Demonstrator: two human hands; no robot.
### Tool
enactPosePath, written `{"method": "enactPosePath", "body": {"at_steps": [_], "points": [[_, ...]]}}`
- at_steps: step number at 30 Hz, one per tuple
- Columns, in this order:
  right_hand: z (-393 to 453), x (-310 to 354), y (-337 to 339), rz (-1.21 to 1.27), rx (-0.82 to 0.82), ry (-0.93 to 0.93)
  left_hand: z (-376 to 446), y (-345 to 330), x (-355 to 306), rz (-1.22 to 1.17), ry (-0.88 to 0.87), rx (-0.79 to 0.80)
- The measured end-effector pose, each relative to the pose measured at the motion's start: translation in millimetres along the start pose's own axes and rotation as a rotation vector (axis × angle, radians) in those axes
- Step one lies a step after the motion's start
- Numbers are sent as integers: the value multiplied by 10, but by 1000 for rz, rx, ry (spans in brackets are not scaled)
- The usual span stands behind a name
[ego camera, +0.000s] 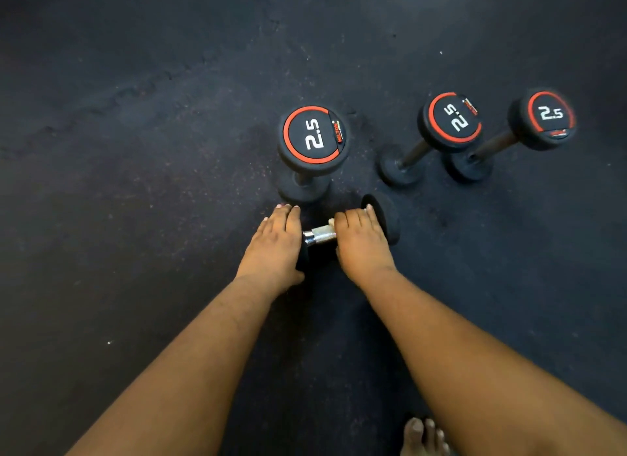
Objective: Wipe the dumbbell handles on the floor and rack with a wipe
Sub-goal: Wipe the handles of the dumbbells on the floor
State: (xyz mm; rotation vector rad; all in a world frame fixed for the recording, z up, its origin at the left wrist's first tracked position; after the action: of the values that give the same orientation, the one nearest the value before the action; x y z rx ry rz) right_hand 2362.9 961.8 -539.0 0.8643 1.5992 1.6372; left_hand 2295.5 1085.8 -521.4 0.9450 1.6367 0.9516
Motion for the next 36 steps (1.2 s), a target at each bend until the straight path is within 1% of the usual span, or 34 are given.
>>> {"method": "enactPosePath", "body": {"at_steps": [2,4,7,9,12,15,17,19,20,21,22,24,25,26,27,29,31,32,33,36], "points": [[112,15,27,49,-36,0,7,19,-4,3,-2,3],[-78,54,42,101,-74,40,6,45,1,-1,10,3],[-392,86,109,74,-106,87,-11,28,-6,-14,12,-2],[-238,183,91,67,-76,118,-15,16,-11,-18,6,-12],[32,482,65,137,11,249,2,19,0,-44,7,-15],[-147,590,100,164,-28,330,8,34,14,-70,14,-16],[-314,535,124,196,-74,323,2,30,15,-71,14,-21],[-442,510,110,288,-115,285,-3,17,11,-86,16,-31],[-494,478,123,375,-148,221,-3,17,11,-97,18,-38],[-549,398,150,508,-192,78,-9,20,17,-105,22,-46],[-624,264,136,679,-240,-163,-5,24,26,-112,26,-53],[-958,0,-60,1005,-350,-830,-2,17,61,-118,36,-62],[-1128,-5,-184,1200,-397,-1163,-3,11,70,-116,37,-65],[-1195,64,-325,1427,-423,-1436,-9,-2,71,-114,32,-67],[-1141,110,-423,1609,-447,-1603,-18,-14,63,-114,25,-69],[-851,13,-426,1839,-500,-1731,-52,-14,40,-126,15,-91],[-661,-123,-413,1964,-583,-1828,-87,-20,40,-155,26,-114],[-617,-130,-418,1992,-574,-1861,-95,-15,38,-168,29,-123],[-588,-83,-439,1999,-515,-1857,-102,-15,41,-178,33,-125],[-576,252,-529,2051,-191,-1734,-114,-5,55,-204,44,-97]]}}
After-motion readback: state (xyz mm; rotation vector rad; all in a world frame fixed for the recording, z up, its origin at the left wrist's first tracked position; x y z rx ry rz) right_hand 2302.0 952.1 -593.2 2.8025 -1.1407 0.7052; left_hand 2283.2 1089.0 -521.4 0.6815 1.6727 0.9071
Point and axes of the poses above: each hand's wrist, its own z-axis towards the middle knuckle, its own y-axis out of the back of the hand, x = y × z, the point moved 10 cm from there along z, towards the middle knuckle, and after that the axes turned 12 degrees about -x, right-handed, at the moved point
